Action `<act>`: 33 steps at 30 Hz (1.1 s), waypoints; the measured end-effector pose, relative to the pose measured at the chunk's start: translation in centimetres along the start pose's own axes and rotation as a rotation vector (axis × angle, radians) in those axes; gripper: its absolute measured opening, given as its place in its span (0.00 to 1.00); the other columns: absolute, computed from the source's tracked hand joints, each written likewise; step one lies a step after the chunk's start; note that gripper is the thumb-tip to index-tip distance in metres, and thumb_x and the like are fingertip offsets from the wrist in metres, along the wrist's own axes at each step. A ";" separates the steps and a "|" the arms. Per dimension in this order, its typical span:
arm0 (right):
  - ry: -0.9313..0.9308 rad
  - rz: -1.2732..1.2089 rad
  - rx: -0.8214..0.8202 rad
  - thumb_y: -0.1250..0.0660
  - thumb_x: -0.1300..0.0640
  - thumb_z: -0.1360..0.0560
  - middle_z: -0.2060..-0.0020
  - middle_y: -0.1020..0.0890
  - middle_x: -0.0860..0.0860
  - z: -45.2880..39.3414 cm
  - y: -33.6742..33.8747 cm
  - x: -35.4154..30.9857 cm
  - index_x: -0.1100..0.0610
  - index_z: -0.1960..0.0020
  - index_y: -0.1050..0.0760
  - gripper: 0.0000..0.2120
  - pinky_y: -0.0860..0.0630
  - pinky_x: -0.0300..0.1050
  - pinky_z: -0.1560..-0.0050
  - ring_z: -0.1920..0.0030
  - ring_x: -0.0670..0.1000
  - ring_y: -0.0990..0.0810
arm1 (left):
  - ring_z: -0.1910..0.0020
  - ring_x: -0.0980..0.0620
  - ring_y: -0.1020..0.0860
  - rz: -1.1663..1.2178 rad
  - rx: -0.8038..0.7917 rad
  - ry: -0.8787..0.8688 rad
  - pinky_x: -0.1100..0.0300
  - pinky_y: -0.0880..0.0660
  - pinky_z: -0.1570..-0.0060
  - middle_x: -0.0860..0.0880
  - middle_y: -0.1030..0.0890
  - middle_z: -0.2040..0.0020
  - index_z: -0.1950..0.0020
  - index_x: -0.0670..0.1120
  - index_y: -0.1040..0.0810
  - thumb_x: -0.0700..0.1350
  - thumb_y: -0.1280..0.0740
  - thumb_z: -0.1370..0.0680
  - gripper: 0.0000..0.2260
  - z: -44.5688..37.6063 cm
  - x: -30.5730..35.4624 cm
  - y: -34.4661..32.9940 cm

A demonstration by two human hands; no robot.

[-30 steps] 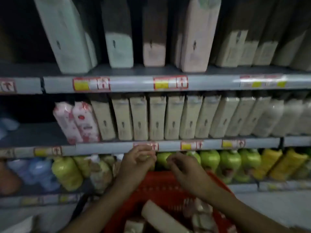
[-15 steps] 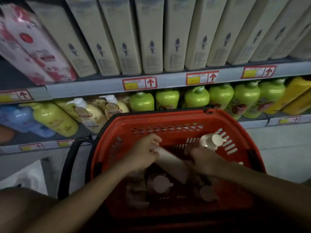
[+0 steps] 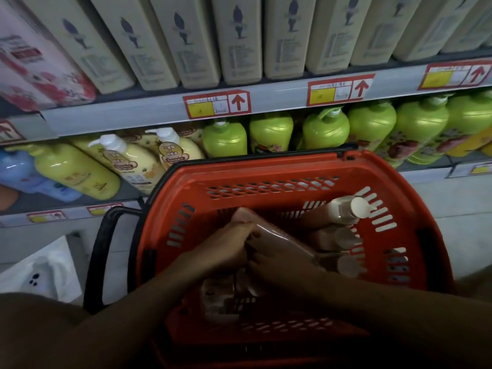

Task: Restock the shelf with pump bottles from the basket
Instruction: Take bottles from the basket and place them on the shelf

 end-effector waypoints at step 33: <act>-0.860 -1.072 0.341 0.33 0.40 0.24 0.56 0.13 0.56 3.0 21.9 5.7 0.59 0.46 0.21 0.22 0.19 0.40 0.62 0.64 0.52 0.16 | 0.48 0.39 0.17 1.399 0.335 -0.102 0.43 0.23 0.41 0.40 0.15 0.47 0.48 0.45 0.16 0.41 0.29 0.40 0.21 3.7 3.9 5.8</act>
Point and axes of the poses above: each hand's wrist, its own z-axis away from the middle knuckle, its own y-axis out of the back of the hand, x = y × z, the point moved 6 cm from there along -z, towards the middle knuckle
